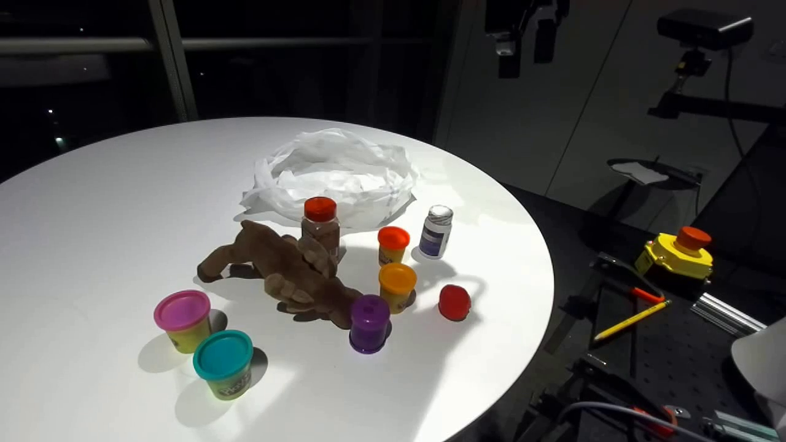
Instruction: Put all the objects on the table in the plastic bag
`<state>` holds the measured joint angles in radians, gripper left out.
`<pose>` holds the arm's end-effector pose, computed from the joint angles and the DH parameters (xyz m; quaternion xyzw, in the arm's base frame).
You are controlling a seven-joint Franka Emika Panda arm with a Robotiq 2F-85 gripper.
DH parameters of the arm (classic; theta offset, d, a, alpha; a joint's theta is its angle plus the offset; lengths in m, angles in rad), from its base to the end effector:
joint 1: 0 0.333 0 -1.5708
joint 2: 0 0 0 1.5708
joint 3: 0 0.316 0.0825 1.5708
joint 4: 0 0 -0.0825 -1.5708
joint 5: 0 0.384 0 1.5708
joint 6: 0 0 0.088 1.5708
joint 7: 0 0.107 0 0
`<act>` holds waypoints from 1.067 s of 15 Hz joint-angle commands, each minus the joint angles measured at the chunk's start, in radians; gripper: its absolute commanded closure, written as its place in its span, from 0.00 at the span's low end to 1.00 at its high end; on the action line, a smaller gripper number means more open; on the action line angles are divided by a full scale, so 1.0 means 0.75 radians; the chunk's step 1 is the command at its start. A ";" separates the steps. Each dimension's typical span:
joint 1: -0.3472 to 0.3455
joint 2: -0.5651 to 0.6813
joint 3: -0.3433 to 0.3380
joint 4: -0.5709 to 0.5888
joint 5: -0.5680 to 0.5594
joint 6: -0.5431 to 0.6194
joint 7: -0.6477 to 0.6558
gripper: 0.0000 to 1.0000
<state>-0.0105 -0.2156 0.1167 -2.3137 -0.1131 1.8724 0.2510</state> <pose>0.4468 0.0398 0.4134 0.9901 -0.0517 -0.1003 0.0831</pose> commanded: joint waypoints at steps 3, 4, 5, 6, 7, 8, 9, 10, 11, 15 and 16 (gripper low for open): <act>0.021 0.020 -0.016 -0.008 -0.002 0.043 0.017 0.00; 0.025 0.056 -0.012 -0.008 0.000 0.086 0.028 0.00; 0.030 0.110 -0.005 0.002 -0.003 0.122 0.044 0.00; 0.034 0.157 0.000 0.008 -0.019 0.156 0.053 0.00; 0.041 0.211 0.003 0.014 -0.030 0.198 0.065 0.00; 0.049 0.258 0.001 0.013 -0.028 0.261 0.080 0.00; 0.058 0.305 -0.004 0.009 -0.020 0.336 0.092 0.00; 0.065 0.359 -0.010 0.011 -0.029 0.387 0.105 0.00; 0.072 0.394 -0.016 0.006 -0.033 0.429 0.107 0.00; 0.090 0.503 -0.052 -0.025 -0.061 0.563 0.083 0.00; 0.094 0.517 -0.063 -0.035 -0.078 0.592 0.093 0.00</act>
<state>0.0362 0.1498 0.1015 -2.3287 -0.1306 2.2562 0.3033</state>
